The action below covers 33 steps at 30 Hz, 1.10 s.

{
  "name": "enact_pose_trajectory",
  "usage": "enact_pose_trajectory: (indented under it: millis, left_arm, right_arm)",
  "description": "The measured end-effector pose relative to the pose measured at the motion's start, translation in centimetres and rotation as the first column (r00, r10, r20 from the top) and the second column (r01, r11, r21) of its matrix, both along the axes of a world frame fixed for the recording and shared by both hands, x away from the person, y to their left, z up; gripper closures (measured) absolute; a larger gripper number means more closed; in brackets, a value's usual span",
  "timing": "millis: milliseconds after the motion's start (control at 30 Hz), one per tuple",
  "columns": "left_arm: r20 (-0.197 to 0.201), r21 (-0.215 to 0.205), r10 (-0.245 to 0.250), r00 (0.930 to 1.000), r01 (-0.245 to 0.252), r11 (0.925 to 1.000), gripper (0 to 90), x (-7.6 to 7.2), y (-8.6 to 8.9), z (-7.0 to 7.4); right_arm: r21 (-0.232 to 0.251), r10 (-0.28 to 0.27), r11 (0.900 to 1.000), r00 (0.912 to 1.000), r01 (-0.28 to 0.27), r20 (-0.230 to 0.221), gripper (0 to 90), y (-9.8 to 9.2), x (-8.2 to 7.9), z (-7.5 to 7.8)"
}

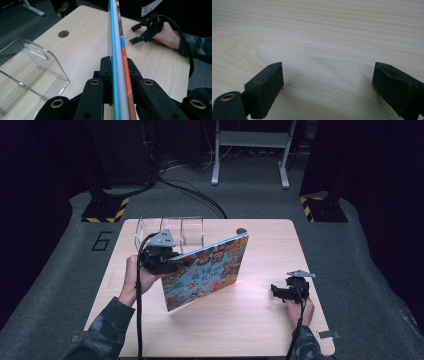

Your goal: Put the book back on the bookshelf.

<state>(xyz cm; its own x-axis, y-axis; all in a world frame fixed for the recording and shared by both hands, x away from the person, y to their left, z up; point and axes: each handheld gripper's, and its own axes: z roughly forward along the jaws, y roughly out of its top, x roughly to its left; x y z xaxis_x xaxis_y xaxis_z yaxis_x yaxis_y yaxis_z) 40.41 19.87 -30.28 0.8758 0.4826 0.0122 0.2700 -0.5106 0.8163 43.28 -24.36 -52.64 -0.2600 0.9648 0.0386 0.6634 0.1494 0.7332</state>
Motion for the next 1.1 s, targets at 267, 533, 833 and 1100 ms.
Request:
enact_pose_trajectory:
  millis: [267,533,833,1100]
  left_arm:
    - [0.023,0.059,0.034,0.9992,-0.035,0.9977,81.1,0.2,0.7,1.9]
    - [0.018,0.063,0.055,0.9983,-0.056,0.9964,81.0,0.0,2.0,3.1]
    - [0.006,0.079,0.082,0.9966,-0.083,0.9934,81.0,-0.4,3.9,3.2]
    - [0.016,0.077,0.117,0.993,-0.118,0.99,80.9,-1.1,5.7,3.8]
  right_arm:
    - [-0.007,0.001,1.0,1.0,-0.001,0.005,10.9,0.0,-0.1,0.0]
    - [-0.014,-0.005,1.0,1.0,0.005,0.004,10.9,0.3,0.0,-0.1]
    - [-0.017,-0.004,1.0,1.0,0.004,0.007,11.1,0.3,0.0,-0.1]
    - [-0.019,0.003,1.0,1.0,-0.003,0.007,10.9,0.3,0.0,-0.1]
